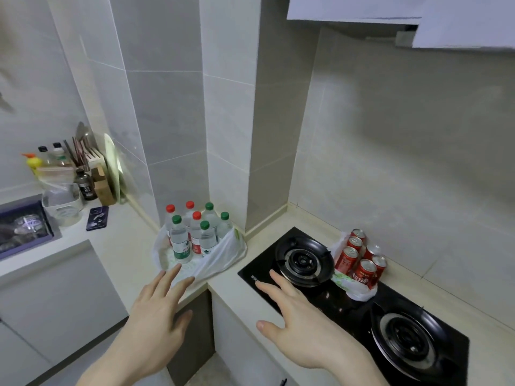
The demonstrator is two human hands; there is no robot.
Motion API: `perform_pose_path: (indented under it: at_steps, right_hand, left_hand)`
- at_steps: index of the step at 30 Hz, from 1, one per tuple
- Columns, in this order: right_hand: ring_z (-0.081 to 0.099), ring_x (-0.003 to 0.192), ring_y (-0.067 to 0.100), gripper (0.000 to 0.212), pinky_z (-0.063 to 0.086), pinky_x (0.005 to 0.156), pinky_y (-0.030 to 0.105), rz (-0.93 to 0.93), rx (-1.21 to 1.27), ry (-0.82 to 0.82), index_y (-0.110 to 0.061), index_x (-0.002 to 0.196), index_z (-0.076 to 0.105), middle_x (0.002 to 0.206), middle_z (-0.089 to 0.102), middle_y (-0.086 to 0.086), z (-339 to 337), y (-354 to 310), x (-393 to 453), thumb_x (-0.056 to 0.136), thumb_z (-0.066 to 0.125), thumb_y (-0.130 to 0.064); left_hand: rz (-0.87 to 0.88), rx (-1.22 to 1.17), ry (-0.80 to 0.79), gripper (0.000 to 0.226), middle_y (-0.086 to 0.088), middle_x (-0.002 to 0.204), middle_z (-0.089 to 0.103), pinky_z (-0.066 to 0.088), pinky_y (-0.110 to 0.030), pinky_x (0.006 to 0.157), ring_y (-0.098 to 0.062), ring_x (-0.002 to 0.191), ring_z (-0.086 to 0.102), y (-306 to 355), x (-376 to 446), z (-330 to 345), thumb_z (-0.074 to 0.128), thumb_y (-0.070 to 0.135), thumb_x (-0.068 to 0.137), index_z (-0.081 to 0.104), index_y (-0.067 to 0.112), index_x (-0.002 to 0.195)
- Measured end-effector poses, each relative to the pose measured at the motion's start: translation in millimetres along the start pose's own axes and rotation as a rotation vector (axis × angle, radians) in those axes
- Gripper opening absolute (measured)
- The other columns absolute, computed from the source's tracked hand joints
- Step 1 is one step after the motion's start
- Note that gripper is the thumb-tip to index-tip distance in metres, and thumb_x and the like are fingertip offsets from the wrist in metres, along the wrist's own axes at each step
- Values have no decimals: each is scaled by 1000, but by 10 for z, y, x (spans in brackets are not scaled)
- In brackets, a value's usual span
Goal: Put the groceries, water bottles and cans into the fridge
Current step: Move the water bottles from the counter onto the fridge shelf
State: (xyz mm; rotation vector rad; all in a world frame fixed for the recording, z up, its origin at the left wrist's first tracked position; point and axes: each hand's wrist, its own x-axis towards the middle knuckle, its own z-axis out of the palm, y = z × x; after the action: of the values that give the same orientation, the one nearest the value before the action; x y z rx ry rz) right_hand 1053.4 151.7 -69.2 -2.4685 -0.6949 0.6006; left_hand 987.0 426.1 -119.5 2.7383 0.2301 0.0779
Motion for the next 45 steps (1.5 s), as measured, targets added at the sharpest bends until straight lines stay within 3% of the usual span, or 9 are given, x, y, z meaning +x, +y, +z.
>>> perform_pose_path:
  at_steps: [5,14,20,23,31,38,41,45]
  right_hand:
    - [-4,156,5,72,16,127,38,9,3,-15,-44,160,12,167,-12,-27,0,-81,513,100,53,-49]
    - [2,157,10,74,19,127,42,-12,27,-84,-44,160,11,168,-9,-23,-50,-13,1668,99,52,-51]
    - [6,157,13,76,21,126,41,-13,31,-124,-44,160,9,168,-7,-22,-131,32,2332,98,52,-53]
    - [9,156,9,75,21,125,37,9,37,-139,-43,160,9,168,-8,-24,-146,24,2575,99,51,-52]
    - [14,155,12,74,26,123,35,95,39,-106,-41,160,12,168,-3,-21,66,-106,3256,99,52,-50]
    - [36,145,12,71,37,115,34,242,94,51,-38,158,18,161,19,-20,419,-359,3887,98,53,-51]
    - [49,134,13,70,43,108,34,330,120,110,-34,157,25,157,27,-17,548,-439,4104,97,56,-49]
    - [58,120,14,67,46,99,30,415,129,182,-32,155,30,154,33,-16,676,-493,4298,96,60,-46]
  left_hand:
    - [-43,4,-4,63,15,168,6,17,-37,125,-19,156,9,-331,402,-2,57,45,97,28,44,153]
    - [-91,25,-25,62,16,168,3,19,-35,124,-17,155,9,-836,1192,-23,54,43,98,26,43,153]
    - [-128,9,-61,62,18,159,20,32,-39,119,-24,148,32,-1223,1655,90,70,31,89,46,35,147]
    - [-142,7,-84,63,16,160,22,31,-36,118,-23,147,32,-1377,1863,123,70,29,90,45,34,147]
    - [-2,-64,-194,68,19,166,4,25,-31,122,-14,151,18,-1755,2669,94,58,37,97,23,41,155]
    - [237,-118,-334,69,24,164,-9,36,-27,115,-8,147,25,-2094,3413,95,58,32,95,22,38,154]
    - [324,-212,-387,79,32,161,0,45,-29,108,1,137,33,-2236,3610,138,62,28,91,18,45,155]
    - [330,-208,-459,68,27,152,33,46,-24,101,-9,125,53,-2348,3805,216,60,29,92,27,44,149]
